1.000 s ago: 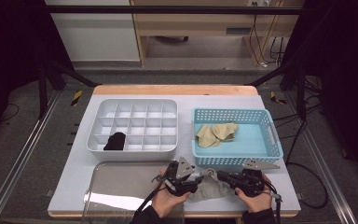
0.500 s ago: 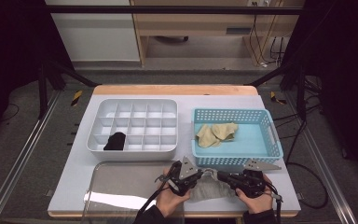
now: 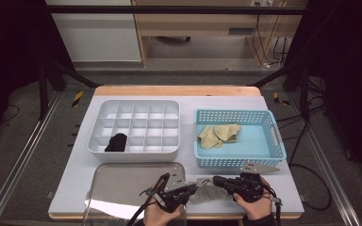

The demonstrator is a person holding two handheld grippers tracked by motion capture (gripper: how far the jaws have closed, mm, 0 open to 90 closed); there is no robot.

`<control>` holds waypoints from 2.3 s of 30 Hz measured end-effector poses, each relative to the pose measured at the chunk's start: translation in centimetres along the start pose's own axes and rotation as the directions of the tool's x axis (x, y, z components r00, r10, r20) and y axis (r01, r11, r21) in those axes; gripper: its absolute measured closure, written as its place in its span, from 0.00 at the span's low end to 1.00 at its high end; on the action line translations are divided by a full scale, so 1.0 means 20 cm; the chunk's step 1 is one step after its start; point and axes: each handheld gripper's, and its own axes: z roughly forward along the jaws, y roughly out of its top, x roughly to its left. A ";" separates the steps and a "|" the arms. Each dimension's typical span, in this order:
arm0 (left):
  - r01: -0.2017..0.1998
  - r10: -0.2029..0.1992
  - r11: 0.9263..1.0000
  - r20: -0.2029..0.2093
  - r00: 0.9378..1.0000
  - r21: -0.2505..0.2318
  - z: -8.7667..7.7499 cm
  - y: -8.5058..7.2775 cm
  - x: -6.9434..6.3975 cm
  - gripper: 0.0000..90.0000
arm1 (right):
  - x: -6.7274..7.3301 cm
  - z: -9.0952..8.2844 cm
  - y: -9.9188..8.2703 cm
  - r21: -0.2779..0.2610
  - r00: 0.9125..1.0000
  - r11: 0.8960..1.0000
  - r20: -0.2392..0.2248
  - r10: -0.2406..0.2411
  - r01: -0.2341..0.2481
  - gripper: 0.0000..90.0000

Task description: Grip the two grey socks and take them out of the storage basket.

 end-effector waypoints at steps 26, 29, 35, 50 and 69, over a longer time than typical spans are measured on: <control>0.100 -0.101 0.995 -0.016 0.995 -0.023 0.04 -0.03 0.09 0.98 | 0.01 -0.02 -0.22 -0.018 0.976 0.980 0.105 -0.193 0.196 0.65; 0.108 -0.108 0.994 -0.012 0.994 -0.020 0.04 -0.03 0.09 0.98 | 0.05 -0.01 -0.23 -0.005 0.973 0.976 0.088 -0.216 0.217 0.62; 0.111 -0.111 0.993 -0.008 0.994 -0.025 0.04 -0.04 0.09 0.98 | 0.05 0.04 -0.25 0.037 0.967 0.974 0.118 -0.226 0.223 0.73; 0.133 -0.133 0.991 0.039 0.990 -0.018 0.02 -0.03 0.07 0.98 | 0.02 -0.11 -0.19 -0.056 0.987 0.988 0.086 -0.139 0.144 1.00; 0.150 -0.149 0.988 0.050 0.988 -0.023 0.05 -0.02 0.08 0.98 | -0.05 -0.02 -0.09 -0.067 0.976 0.985 0.161 -0.144 0.156 0.99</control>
